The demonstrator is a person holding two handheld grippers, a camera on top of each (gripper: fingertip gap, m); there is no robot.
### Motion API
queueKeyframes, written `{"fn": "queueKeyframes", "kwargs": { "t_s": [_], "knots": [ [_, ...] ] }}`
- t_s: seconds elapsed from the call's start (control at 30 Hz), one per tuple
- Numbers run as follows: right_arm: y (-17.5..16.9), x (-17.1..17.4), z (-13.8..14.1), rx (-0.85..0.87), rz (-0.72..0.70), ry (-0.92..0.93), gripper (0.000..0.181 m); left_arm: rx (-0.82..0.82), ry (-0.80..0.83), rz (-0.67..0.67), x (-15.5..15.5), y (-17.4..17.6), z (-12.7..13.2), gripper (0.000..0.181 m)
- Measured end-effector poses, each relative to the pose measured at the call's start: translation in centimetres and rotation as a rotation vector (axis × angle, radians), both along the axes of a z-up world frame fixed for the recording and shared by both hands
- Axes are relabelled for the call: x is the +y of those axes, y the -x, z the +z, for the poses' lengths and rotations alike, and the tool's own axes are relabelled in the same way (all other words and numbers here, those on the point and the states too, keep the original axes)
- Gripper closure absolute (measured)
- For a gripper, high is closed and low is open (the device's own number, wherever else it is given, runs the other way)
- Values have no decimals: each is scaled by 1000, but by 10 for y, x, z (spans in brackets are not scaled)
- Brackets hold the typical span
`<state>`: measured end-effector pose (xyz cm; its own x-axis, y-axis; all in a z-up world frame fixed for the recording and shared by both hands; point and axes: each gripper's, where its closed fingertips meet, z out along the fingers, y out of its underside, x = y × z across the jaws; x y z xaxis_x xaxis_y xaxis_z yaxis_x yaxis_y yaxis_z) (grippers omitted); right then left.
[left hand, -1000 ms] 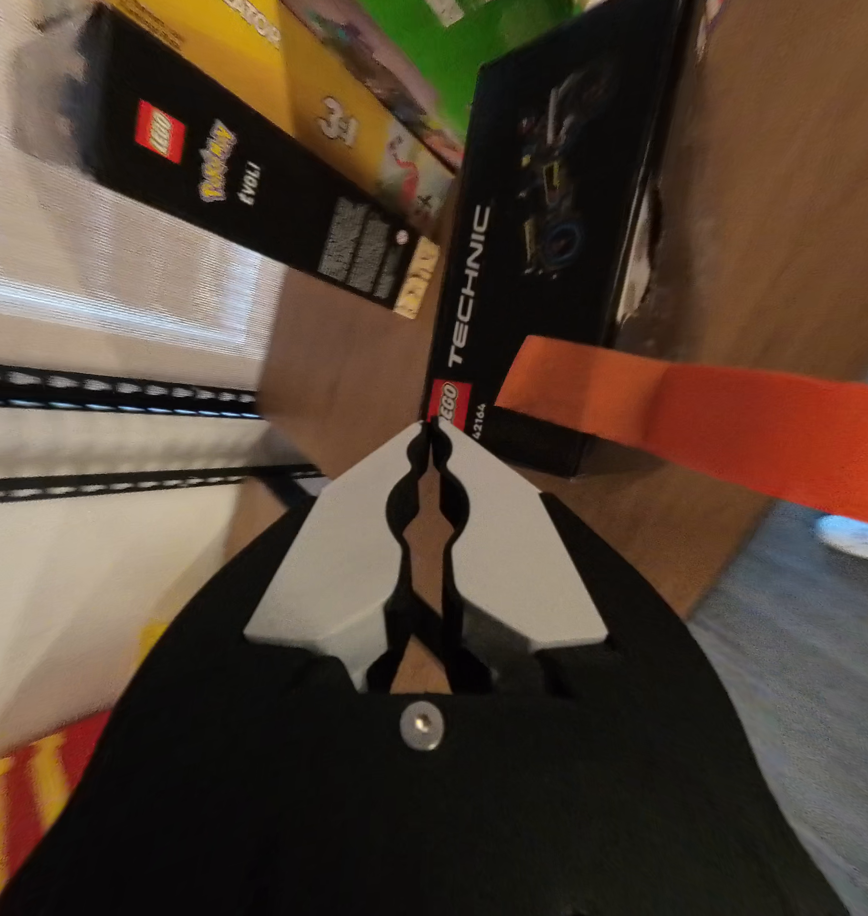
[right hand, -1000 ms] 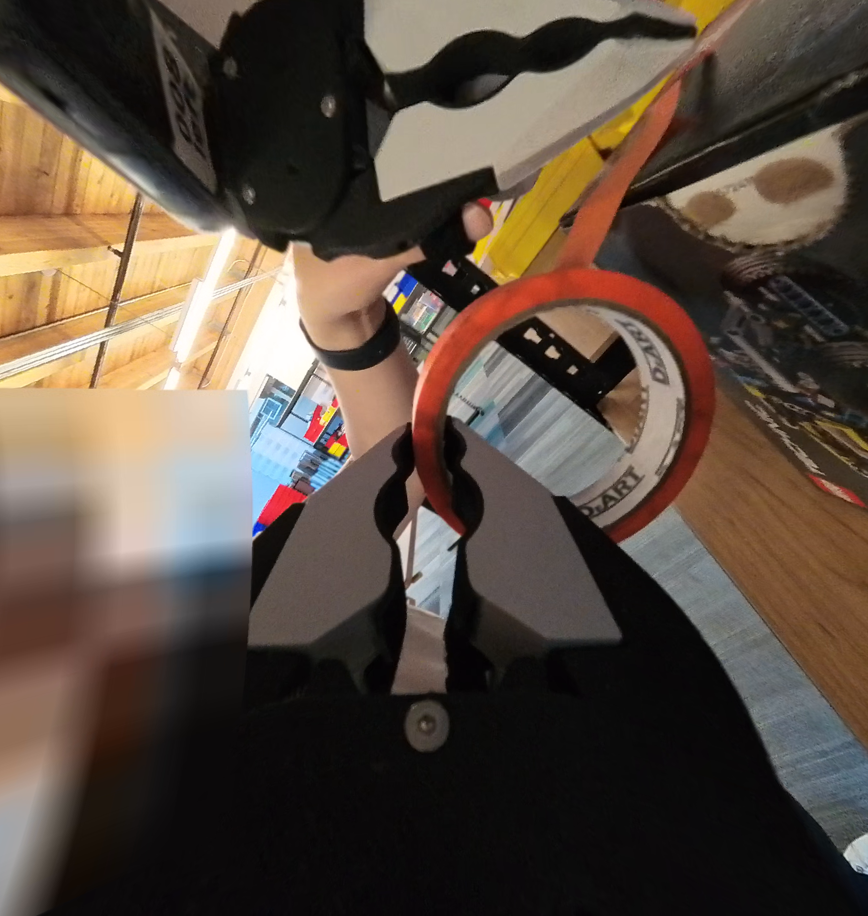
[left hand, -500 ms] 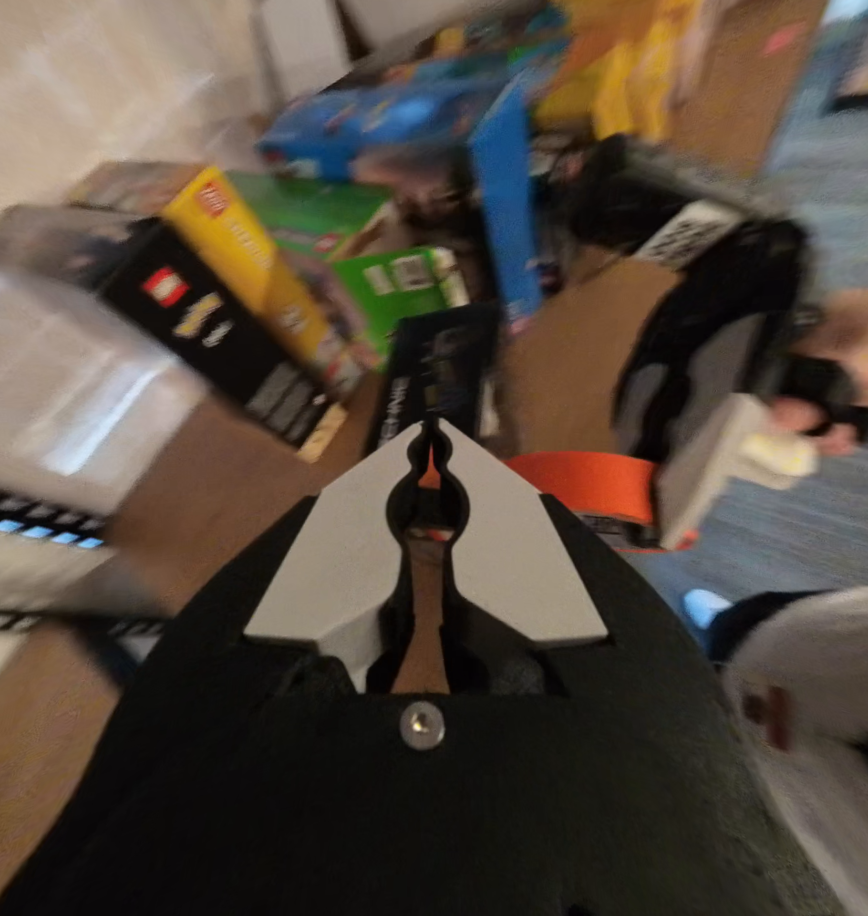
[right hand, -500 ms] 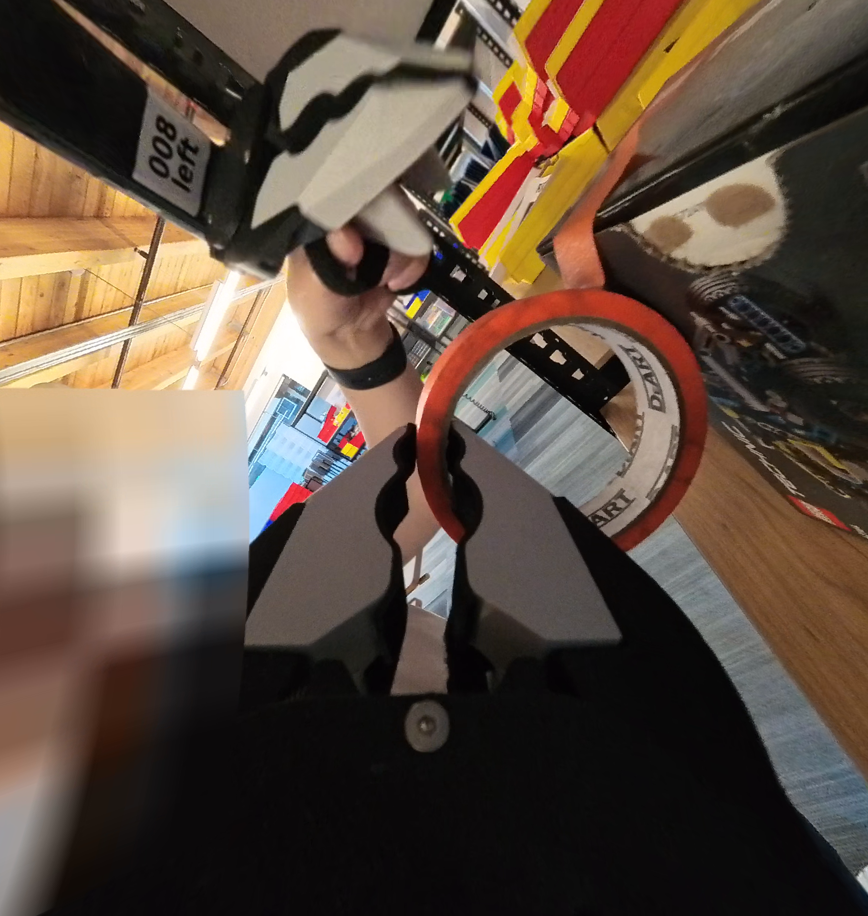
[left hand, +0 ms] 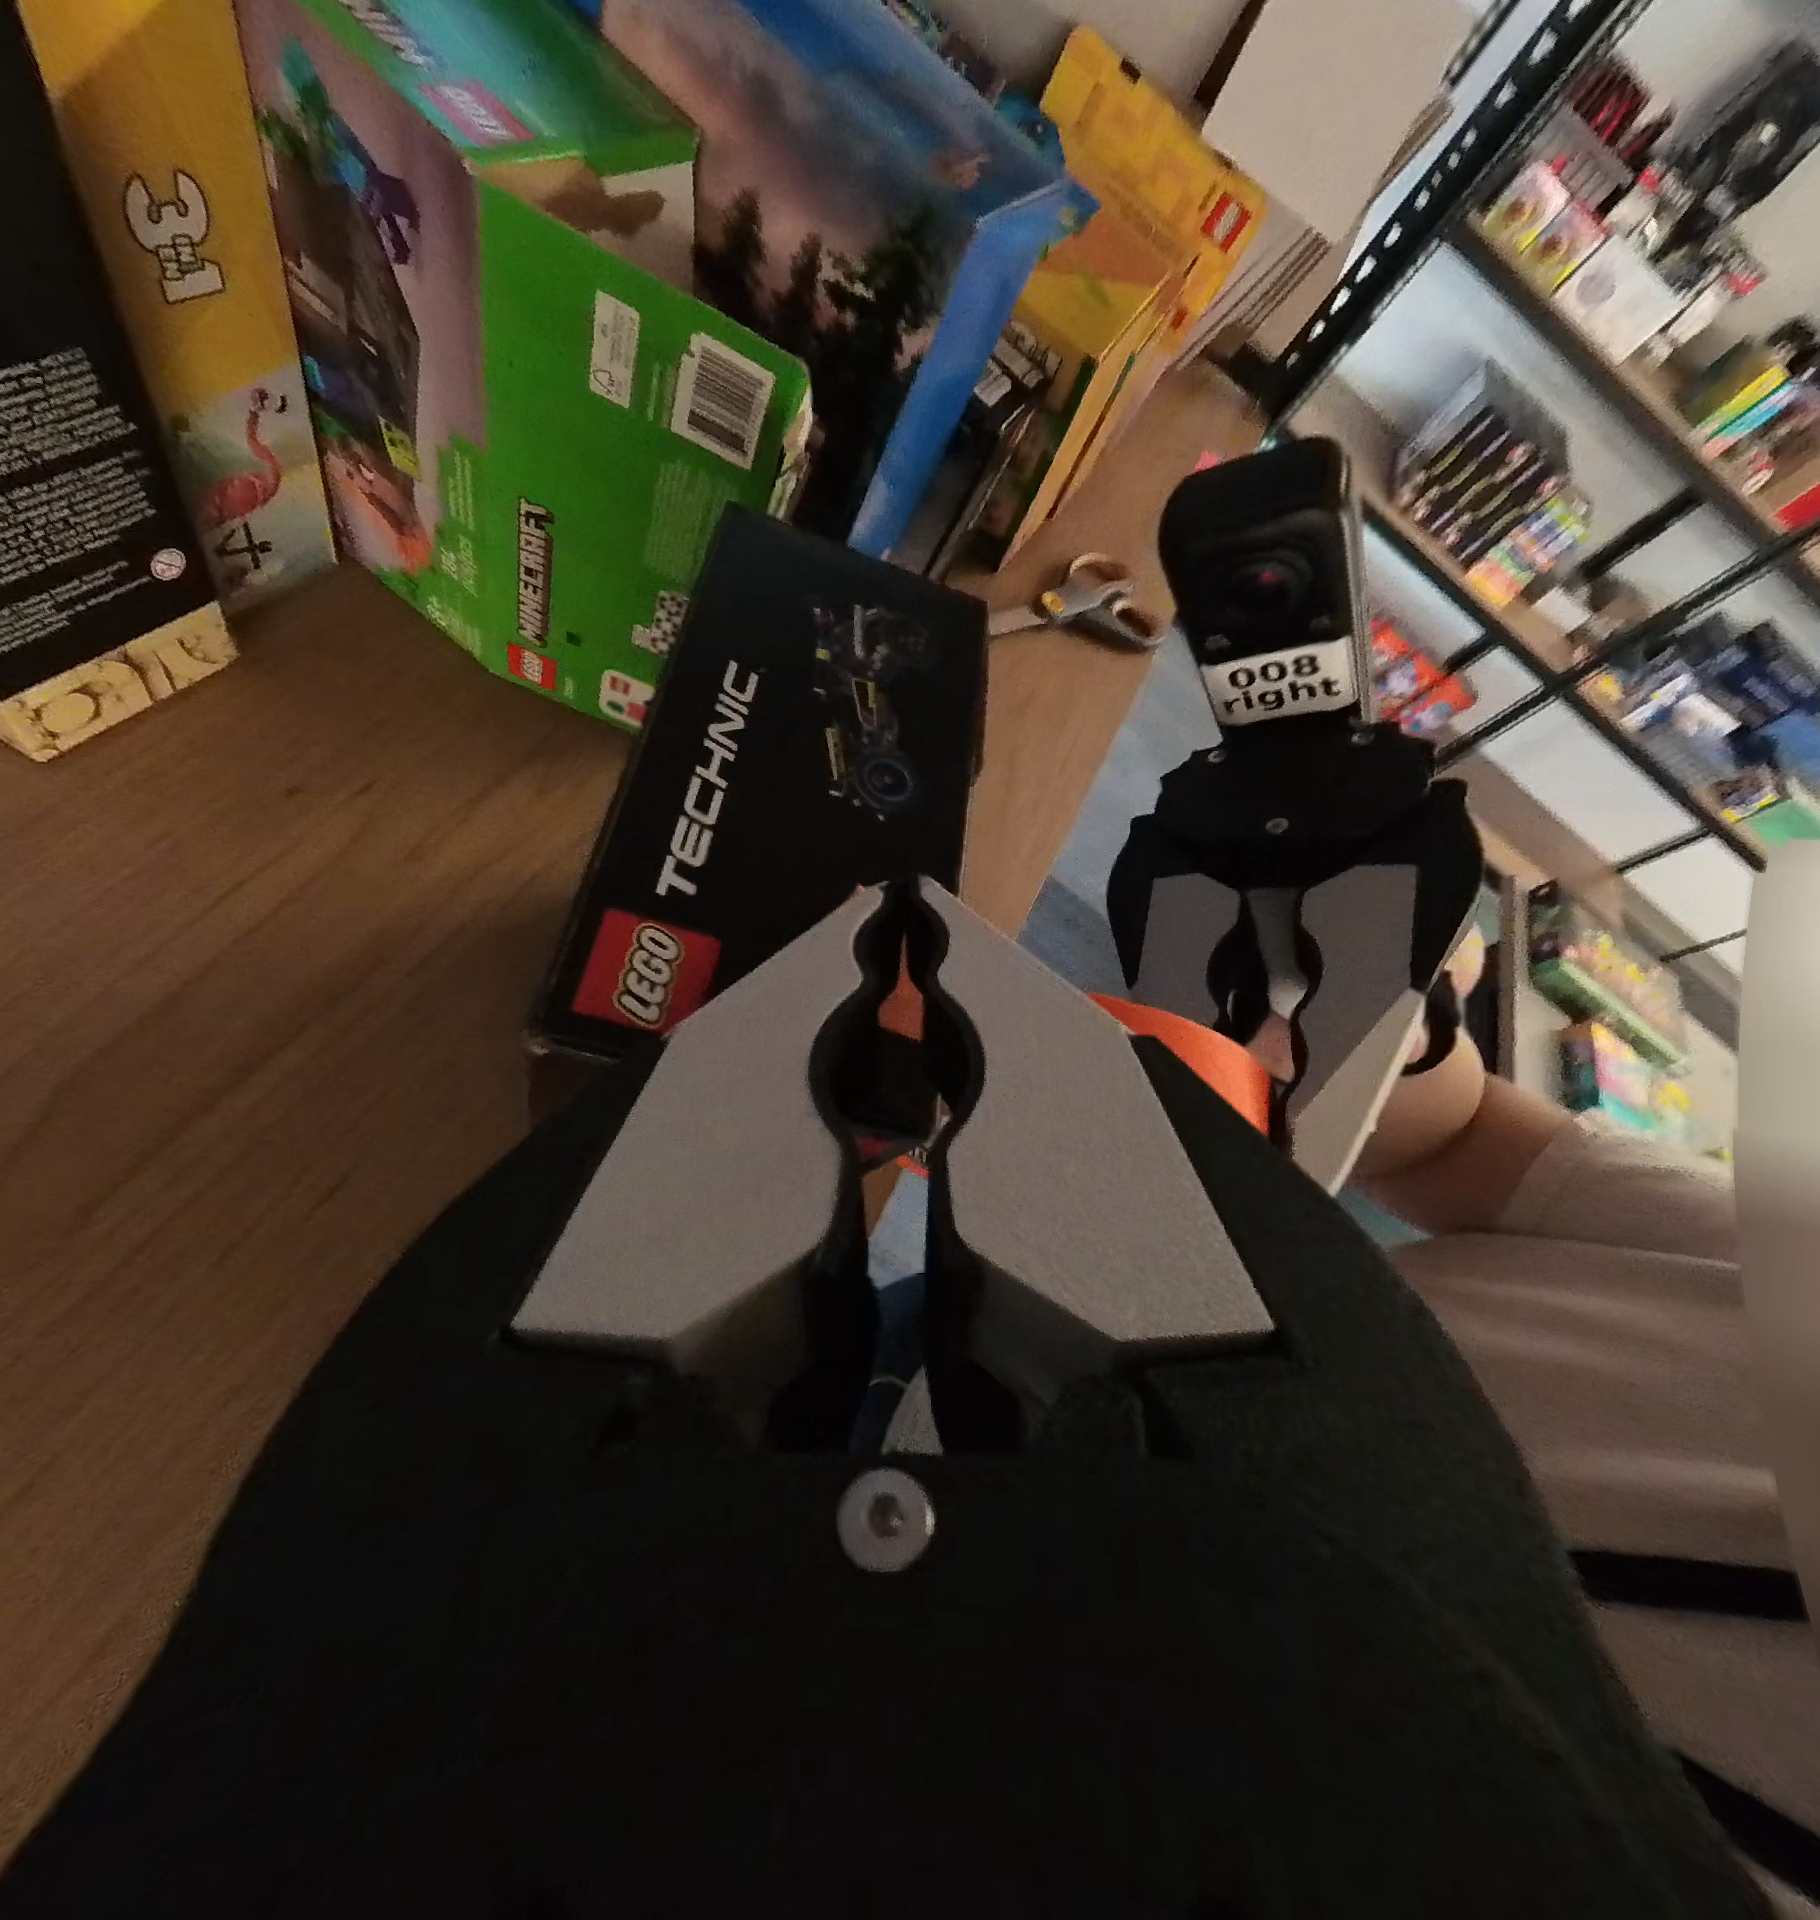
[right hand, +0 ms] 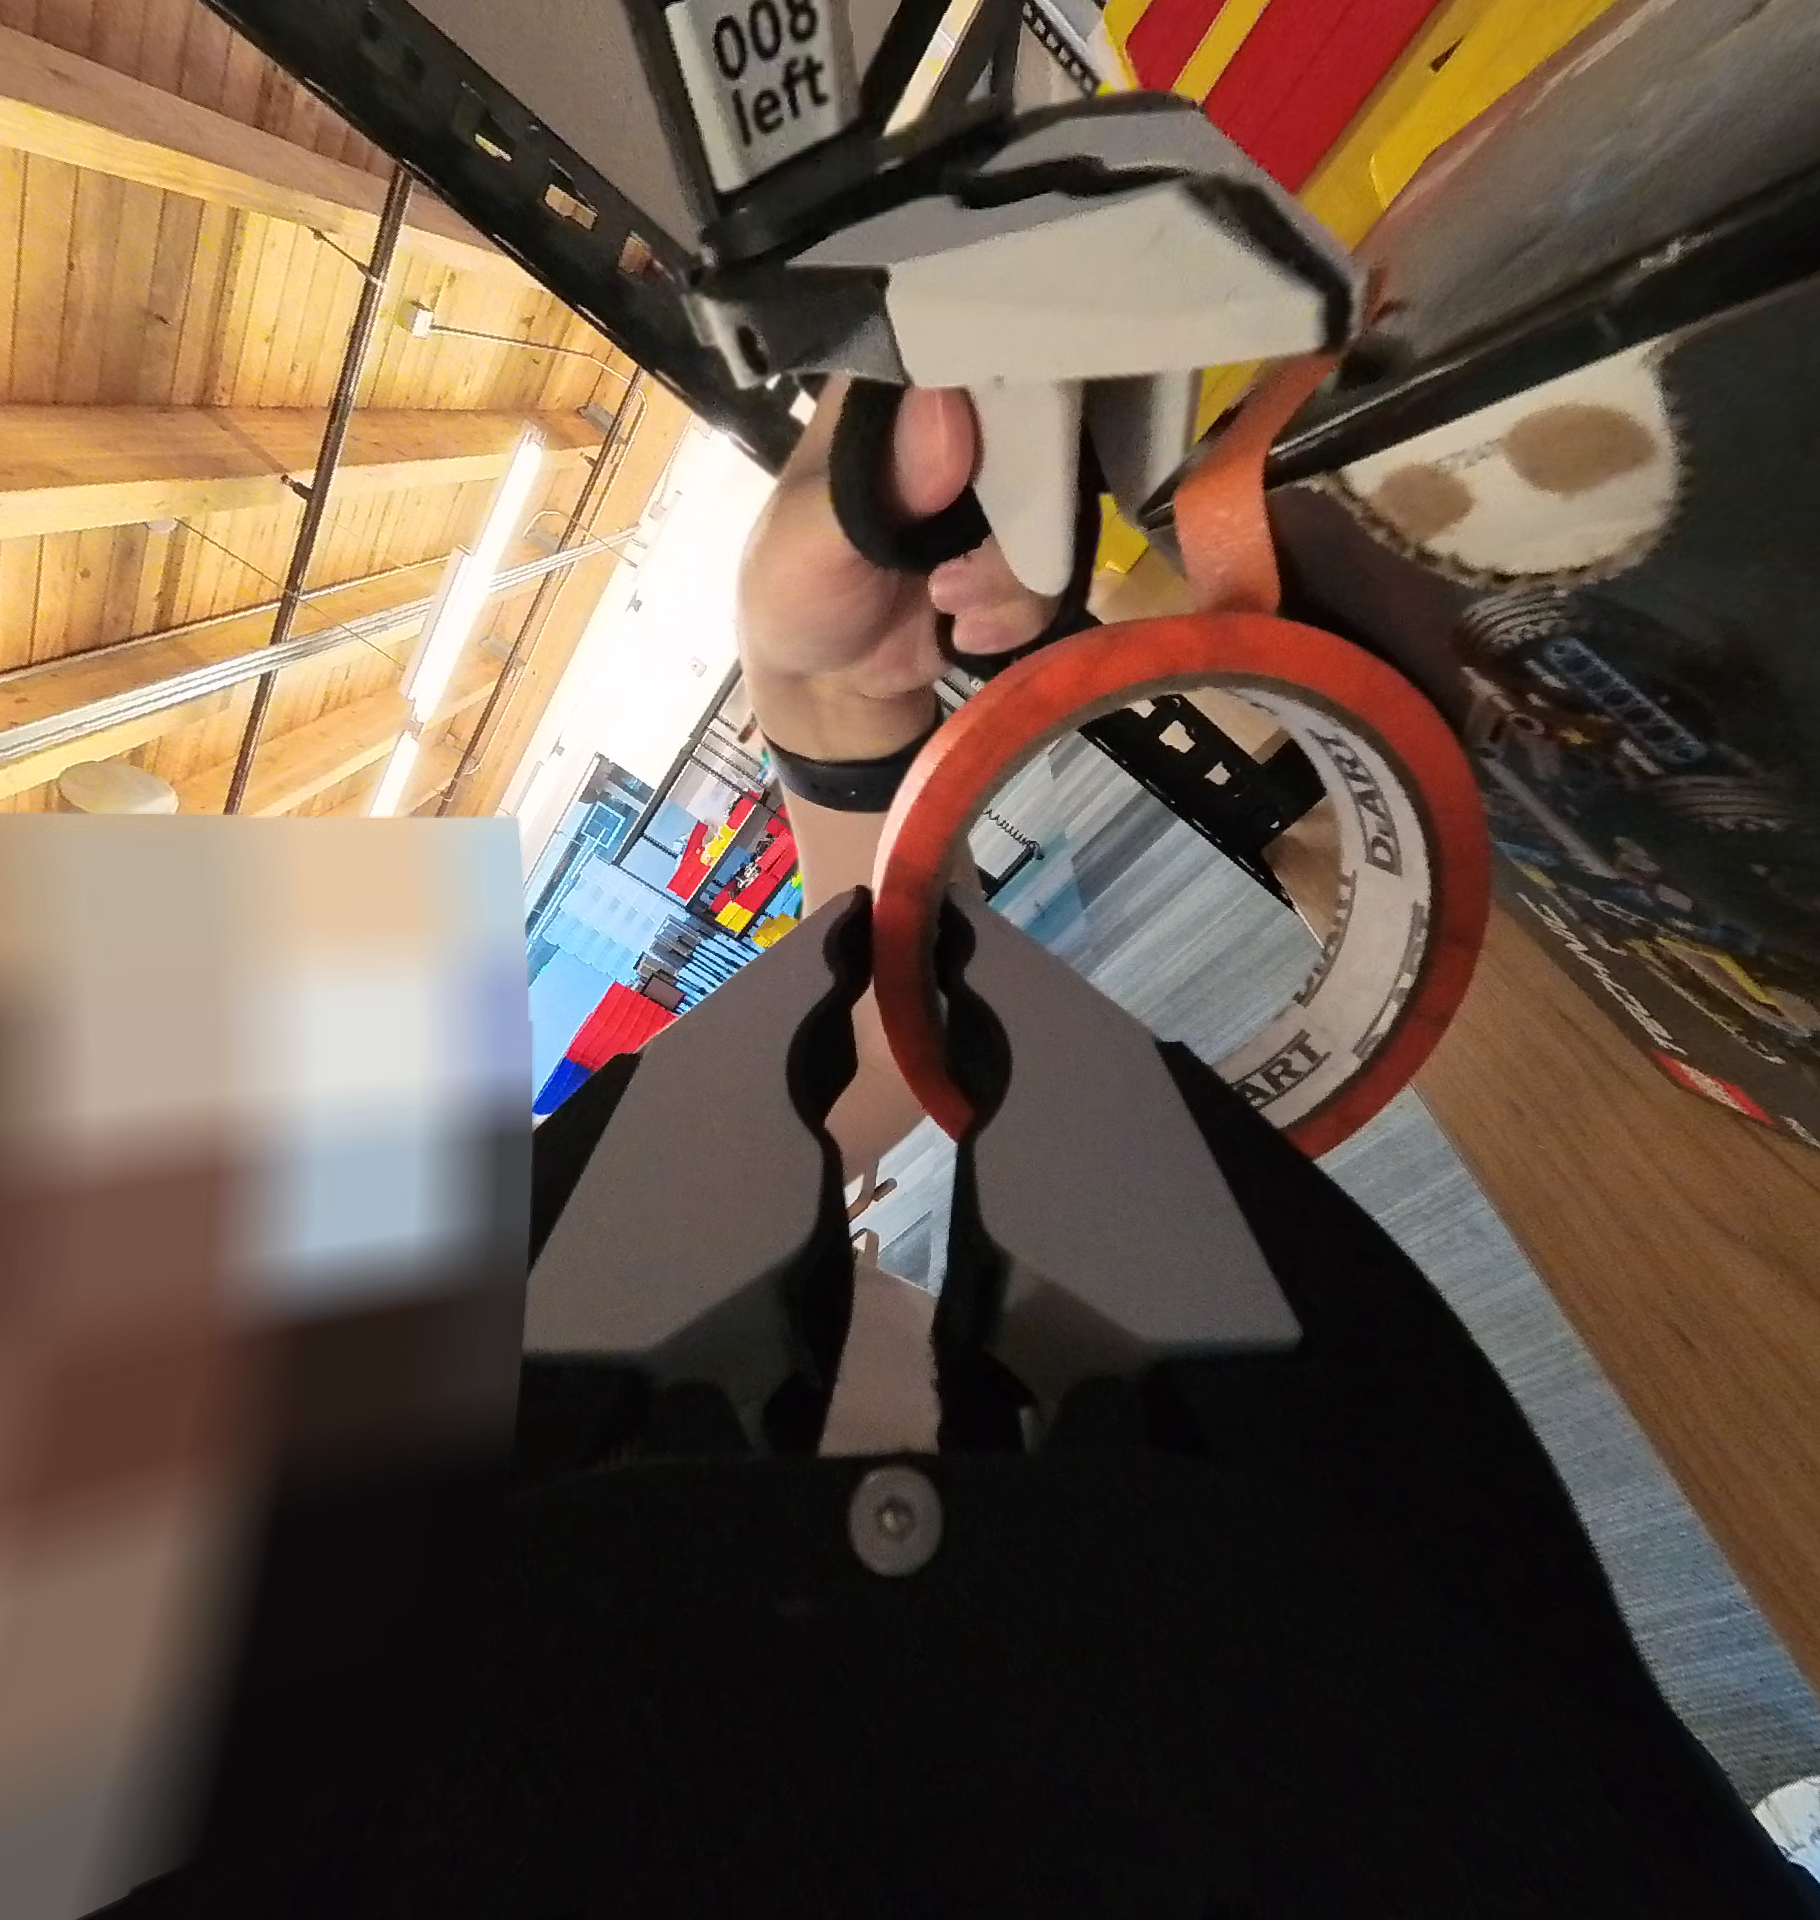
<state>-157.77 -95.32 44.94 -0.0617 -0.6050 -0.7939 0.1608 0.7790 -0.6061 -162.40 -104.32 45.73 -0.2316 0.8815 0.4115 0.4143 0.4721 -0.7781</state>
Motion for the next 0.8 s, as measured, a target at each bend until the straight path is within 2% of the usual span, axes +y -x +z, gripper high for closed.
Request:
{"fn": "queueKeyframes", "kwargs": {
  "t_s": [0.27, 0.43, 0.53, 0.63, 0.8],
  "knots": [
    [1, 0, 0, -2, 8, 5, 173, 189, -153, 40, -12, -3, 1, 181],
    [1, 0, 0, -8, 15, 5, 173, 263, -110, 138, -26, -10, 3, 181],
    [2, 0, 0, -11, 18, 4, 173, 364, -91, 115, -12, -12, 19, 181],
    [1, 0, 0, -9, 22, 2, 173, 267, -25, 99, -5, -10, 2, 181],
    [1, 0, 0, -5, 23, 7, 173, 311, -32, 161, -22, -18, 3, 181]
  ]
}}
